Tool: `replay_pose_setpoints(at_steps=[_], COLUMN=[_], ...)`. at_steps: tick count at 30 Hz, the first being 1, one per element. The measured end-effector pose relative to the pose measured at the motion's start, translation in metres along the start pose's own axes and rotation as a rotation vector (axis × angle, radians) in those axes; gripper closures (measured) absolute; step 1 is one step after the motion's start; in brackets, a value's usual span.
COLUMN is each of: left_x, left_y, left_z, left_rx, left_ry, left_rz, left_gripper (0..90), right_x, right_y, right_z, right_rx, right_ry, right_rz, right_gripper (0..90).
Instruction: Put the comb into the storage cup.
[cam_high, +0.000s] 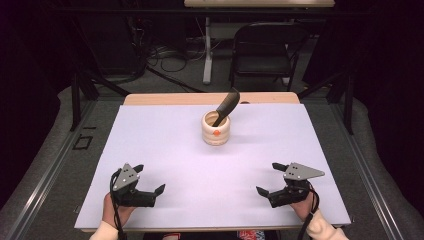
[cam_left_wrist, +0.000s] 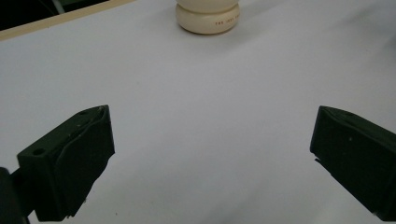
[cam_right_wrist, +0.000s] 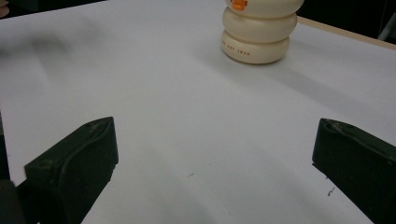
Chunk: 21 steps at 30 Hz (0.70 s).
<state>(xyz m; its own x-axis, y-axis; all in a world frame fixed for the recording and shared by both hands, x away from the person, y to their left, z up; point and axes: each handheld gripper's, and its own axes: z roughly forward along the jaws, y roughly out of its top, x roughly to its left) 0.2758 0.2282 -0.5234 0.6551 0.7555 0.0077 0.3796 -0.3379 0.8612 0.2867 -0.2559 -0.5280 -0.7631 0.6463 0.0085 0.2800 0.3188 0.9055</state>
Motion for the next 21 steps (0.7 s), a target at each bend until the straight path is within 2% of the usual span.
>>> replay_pose_setpoints(at_steps=[8, 12, 17, 21], left_x=[-0.003, -0.002, -0.002, 0.001], left_y=[-0.008, -0.009, -0.009, -0.011], left_z=[-0.005, -0.007, -0.005, -0.004], left_rx=[0.013, 0.011, 0.019, 0.027], left_ry=[0.004, 0.009, 0.003, -0.001], left_rz=[0.010, -0.002, 0.013, -0.002], left_gripper=[0.0, 0.0, 0.0, 0.0], right_x=[0.000, 0.000, -0.001, -0.001], right_y=[0.000, 0.000, 0.000, 0.000], right_z=[0.000, -0.001, -0.001, -0.001], right_rx=[0.001, 0.001, -0.003, -0.001], right_ry=[-0.001, -0.005, -0.009, -0.010], right_rz=[0.008, 0.010, 0.005, 0.002], right_gripper=[0.0, 0.0, 0.0, 0.0])
